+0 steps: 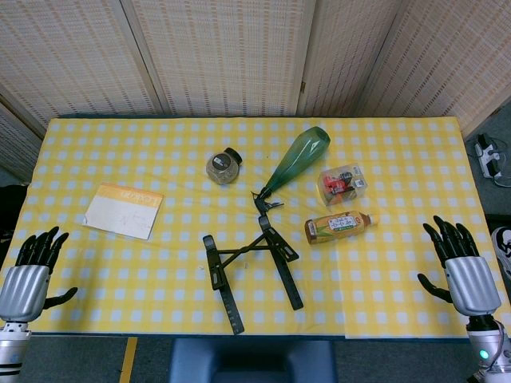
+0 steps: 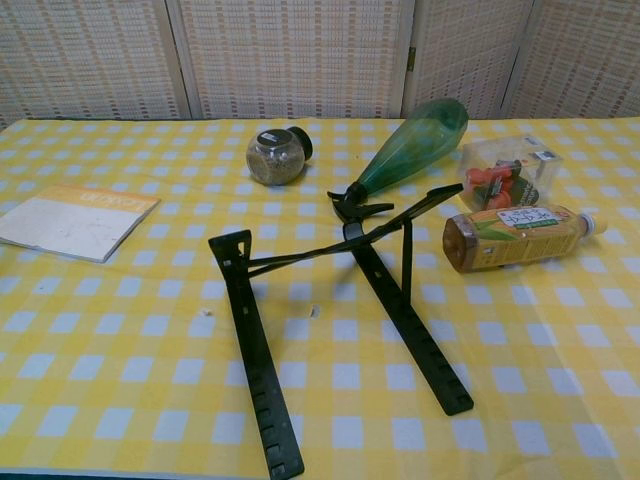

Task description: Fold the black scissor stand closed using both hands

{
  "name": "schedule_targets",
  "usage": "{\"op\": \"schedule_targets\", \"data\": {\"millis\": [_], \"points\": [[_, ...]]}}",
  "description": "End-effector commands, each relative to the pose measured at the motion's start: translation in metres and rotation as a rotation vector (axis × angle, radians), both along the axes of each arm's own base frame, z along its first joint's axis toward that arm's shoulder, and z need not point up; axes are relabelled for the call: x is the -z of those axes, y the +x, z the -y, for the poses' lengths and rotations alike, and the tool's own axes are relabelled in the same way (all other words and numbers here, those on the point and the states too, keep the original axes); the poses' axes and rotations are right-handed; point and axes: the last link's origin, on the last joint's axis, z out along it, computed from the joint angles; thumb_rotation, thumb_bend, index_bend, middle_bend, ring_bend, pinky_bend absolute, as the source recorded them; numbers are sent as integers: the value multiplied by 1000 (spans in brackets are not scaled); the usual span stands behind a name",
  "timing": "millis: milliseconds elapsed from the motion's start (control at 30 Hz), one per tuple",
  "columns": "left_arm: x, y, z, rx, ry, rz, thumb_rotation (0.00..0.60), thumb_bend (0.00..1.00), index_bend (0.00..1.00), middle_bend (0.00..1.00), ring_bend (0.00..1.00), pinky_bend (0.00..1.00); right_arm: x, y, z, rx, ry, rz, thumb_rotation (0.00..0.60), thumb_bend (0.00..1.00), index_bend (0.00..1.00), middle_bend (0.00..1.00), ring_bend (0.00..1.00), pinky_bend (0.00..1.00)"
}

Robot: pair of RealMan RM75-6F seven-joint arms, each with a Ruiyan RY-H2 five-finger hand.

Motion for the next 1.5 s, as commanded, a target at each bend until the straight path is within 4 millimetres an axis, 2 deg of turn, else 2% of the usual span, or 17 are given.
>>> {"op": "schedule_targets", "data": {"millis": [33,367,567,900,1033,1200,1400,1500], "points": [[0,0,0,0,0,-2,600,135,0,28,25,0,0,0,0,-1,2,1,600,269,0,0,56,0],[0,0,1,1,7,1,600,135,0,27,25,0,3,3,2,-22,35,15,600,269,0,0,55,0],[0,2,1,10,6,3,600,135,0,28,25,0,15,16,13,-70,127,50,600,269,0,0,56,0],[-1,-1,4,3,8,12,600,135,0,27,25,0,60,55,53,-136,400,178,600,268,0,0,42,0],[-1,-2,4,6,6,15,600,135,0,27,25,0,84,77,74,-160,509,276,600,269,0,0,28,0],[-1,-4,5,1,6,18,600,135,0,28,25,0,115,94,95,-144,603,412,600,268,0,0,0,0],[-2,-6,5,-5,4,17,600,135,0,28,25,0,141,112,109,-112,679,631,600,268,0,0,0,0],[-2,-6,6,-5,3,19,600,135,0,28,25,0,150,120,110,-103,712,732,600,268,0,0,0,0]]}}
